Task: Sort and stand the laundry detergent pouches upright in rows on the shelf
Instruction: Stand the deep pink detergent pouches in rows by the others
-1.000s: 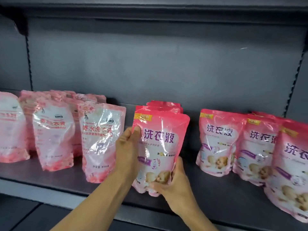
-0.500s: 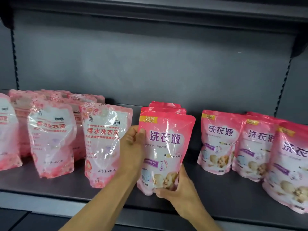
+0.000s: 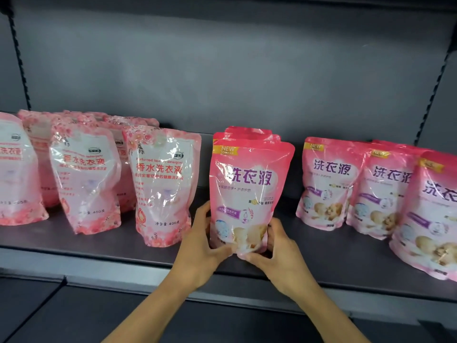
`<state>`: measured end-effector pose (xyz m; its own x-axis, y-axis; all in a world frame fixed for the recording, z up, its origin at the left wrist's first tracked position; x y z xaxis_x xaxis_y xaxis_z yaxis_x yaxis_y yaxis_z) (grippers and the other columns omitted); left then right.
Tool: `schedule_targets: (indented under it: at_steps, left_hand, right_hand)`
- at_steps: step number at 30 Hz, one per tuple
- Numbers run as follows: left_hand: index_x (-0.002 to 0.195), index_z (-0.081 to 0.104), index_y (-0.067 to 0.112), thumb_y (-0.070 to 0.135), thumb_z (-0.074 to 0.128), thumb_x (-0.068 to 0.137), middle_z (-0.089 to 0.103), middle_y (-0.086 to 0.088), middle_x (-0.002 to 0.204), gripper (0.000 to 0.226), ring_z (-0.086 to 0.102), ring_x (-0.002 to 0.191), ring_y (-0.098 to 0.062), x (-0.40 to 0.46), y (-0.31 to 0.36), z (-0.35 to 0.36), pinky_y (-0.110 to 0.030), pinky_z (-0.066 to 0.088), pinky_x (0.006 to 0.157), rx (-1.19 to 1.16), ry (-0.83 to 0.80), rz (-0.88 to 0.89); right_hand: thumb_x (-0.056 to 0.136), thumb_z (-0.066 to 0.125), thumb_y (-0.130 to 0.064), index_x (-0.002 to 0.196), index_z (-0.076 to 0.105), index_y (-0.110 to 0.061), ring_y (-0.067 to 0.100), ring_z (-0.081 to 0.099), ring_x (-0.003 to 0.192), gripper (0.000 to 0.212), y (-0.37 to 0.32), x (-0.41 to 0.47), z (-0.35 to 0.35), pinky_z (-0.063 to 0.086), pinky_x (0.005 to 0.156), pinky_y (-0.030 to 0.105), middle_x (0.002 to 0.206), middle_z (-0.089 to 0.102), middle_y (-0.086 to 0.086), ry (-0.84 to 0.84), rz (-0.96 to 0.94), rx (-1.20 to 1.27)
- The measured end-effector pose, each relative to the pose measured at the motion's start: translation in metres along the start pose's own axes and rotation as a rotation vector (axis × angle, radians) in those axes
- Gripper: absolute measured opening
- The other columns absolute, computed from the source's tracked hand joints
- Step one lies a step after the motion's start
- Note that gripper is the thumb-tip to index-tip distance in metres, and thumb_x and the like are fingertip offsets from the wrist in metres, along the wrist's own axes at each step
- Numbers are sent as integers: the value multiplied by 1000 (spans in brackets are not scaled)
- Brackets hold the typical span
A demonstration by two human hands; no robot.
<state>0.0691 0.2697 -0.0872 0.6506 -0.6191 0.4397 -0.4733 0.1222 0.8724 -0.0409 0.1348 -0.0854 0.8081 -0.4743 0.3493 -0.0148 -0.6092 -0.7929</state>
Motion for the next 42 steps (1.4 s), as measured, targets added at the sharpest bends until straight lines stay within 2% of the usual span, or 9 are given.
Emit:
schedule_targets:
  at_steps: [5, 8, 12, 14, 17, 24, 32, 37, 42]
  left_hand:
    - [133, 28, 43, 9, 83, 66, 62, 17, 115, 94, 61, 107, 1, 0, -7, 2, -26, 54, 89, 69, 42, 1]
    - [132, 32, 38, 6, 82, 67, 62, 13, 114, 87, 61, 104, 1, 2, 1, -1, -21, 54, 83, -32, 6, -12]
    - [128, 45, 21, 7, 74, 77, 66, 5, 116, 60, 65, 103, -6, 16, 30, -8, -17, 53, 76, -261, 35, -7]
    - [122, 52, 15, 7, 67, 84, 70, 1, 110, 41, 68, 96, -8, 31, 46, -11, -16, 53, 70, -380, 49, -20]
    - [107, 64, 9, 2, 55, 90, 74, -5, 97, 20, 71, 83, -15, 54, 58, -15, -19, 54, 63, -488, 83, -51]
    - [93, 64, -2, 2, 50, 93, 73, -7, 83, 15, 67, 75, -19, 63, 52, -13, -27, 56, 67, -509, 192, 9]
    - [83, 64, 7, 3, 51, 93, 73, 1, 75, 17, 67, 69, -10, 60, 57, -13, -20, 53, 62, -482, 243, 52]
    - [95, 68, 8, 17, 57, 92, 73, -1, 83, 15, 68, 73, -10, 71, 85, -21, -19, 54, 62, -425, 225, 94]
    - [74, 64, 14, 18, 55, 94, 67, 9, 59, 22, 59, 51, -2, 82, 101, -19, -14, 44, 45, -403, 261, 105]
  right_hand:
    - [72, 80, -26, 114, 43, -26, -5, 62, 87, 56, 0, 1, 3, 49, 73, 9, 97, 68, -14, 31, -27, -44]
    - [71, 81, -25, 115, 44, -29, -6, 62, 88, 57, -2, 0, 2, 49, 72, 9, 97, 68, -14, 17, -21, -32]
    - [70, 82, -22, 124, 38, -44, -11, 56, 106, 74, -11, 4, -11, 47, 87, 14, 116, 60, -24, 16, 29, 195]
    - [76, 77, -16, 129, 39, -36, -7, 56, 110, 68, -24, 13, -23, 48, 90, 18, 121, 58, -19, 96, -22, 298]
    - [83, 67, -9, 127, 45, -24, -3, 62, 102, 51, -52, 34, -41, 52, 76, 13, 117, 63, -11, 159, -76, 411]
    - [91, 56, -6, 96, 67, -22, 18, 69, 89, 20, -69, 62, -53, 56, 82, 35, 95, 73, 2, 267, -54, 396]
    - [94, 53, -14, 84, 69, -23, 13, 70, 80, 20, -68, 63, -52, 58, 76, 30, 81, 74, -5, 336, -54, 374]
    - [98, 46, -26, 87, 69, -11, 19, 65, 81, 30, -74, 65, -56, 55, 83, 41, 90, 72, 15, 368, -62, 421]
    - [98, 46, -25, 86, 66, -1, 21, 60, 78, 34, -74, 69, -58, 52, 85, 50, 84, 69, 18, 376, -75, 406]
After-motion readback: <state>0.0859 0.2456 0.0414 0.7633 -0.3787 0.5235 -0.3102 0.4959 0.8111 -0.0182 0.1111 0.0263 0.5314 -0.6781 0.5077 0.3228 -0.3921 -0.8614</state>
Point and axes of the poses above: each hand's wrist, its own x-axis towards the middle knuckle, its own z-axis out of the palm, y = z × x, the point moved 1 cm from there along x, towards the middle knuckle
